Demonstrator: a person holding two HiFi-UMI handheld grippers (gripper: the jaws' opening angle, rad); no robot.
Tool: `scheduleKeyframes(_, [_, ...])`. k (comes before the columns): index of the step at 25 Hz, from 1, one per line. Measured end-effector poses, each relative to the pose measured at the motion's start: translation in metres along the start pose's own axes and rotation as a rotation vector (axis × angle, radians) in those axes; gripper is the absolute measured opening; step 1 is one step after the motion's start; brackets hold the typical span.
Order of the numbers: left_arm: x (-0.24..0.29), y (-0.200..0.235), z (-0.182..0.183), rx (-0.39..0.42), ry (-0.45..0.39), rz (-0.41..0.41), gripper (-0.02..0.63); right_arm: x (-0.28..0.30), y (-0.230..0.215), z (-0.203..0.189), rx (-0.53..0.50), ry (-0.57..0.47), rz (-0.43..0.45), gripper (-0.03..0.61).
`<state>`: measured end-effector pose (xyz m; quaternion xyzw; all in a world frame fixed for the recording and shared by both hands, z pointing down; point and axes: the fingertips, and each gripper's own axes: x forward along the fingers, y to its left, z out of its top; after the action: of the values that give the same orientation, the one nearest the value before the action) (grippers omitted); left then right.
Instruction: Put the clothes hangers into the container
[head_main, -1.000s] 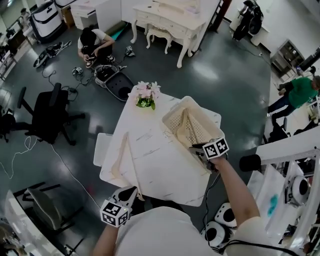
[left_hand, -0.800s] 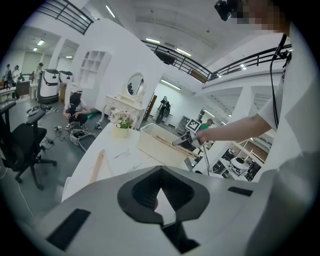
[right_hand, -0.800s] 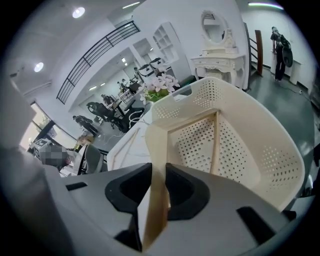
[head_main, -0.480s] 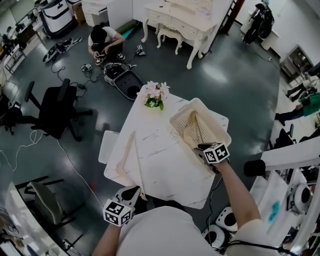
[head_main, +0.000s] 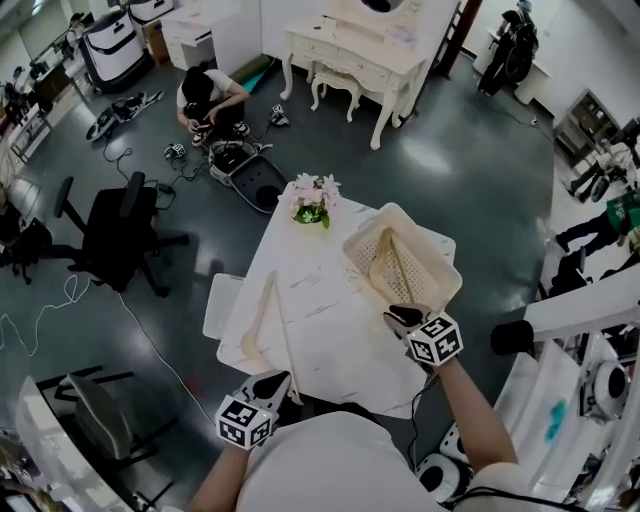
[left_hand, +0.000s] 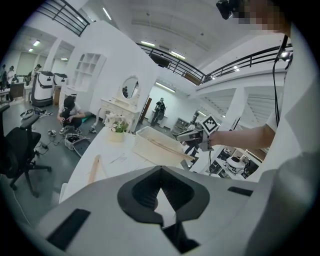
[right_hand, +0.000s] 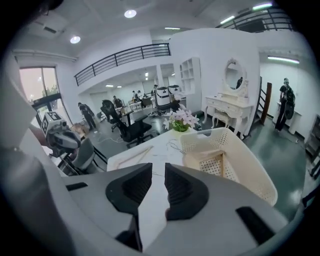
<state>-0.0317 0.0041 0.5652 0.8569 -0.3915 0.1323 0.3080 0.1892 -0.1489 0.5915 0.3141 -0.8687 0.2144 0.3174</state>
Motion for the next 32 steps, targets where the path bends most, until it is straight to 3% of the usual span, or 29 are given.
scheduleKeyframes(7, [-0.001,-0.006,0.004,0.029,-0.006,-0.048,0.008,-0.015,0.088,0.000,0.048,-0.109,0.119,0.031])
scheduleKeyframes(14, [-0.005,-0.013,0.012,0.049,-0.043,-0.109,0.006,-0.021,0.150,-0.003,0.230,-0.254,0.208,0.018])
scheduleKeyframes(26, [-0.010,-0.011,0.022,0.092,-0.063,-0.104,0.006,-0.014,0.162,-0.014,0.281,-0.253,0.176,0.018])
scheduleKeyframes(32, [-0.009,-0.007,0.020,0.064,-0.069,-0.102,0.008,-0.014,0.164,-0.010,0.262,-0.255,0.182,0.018])
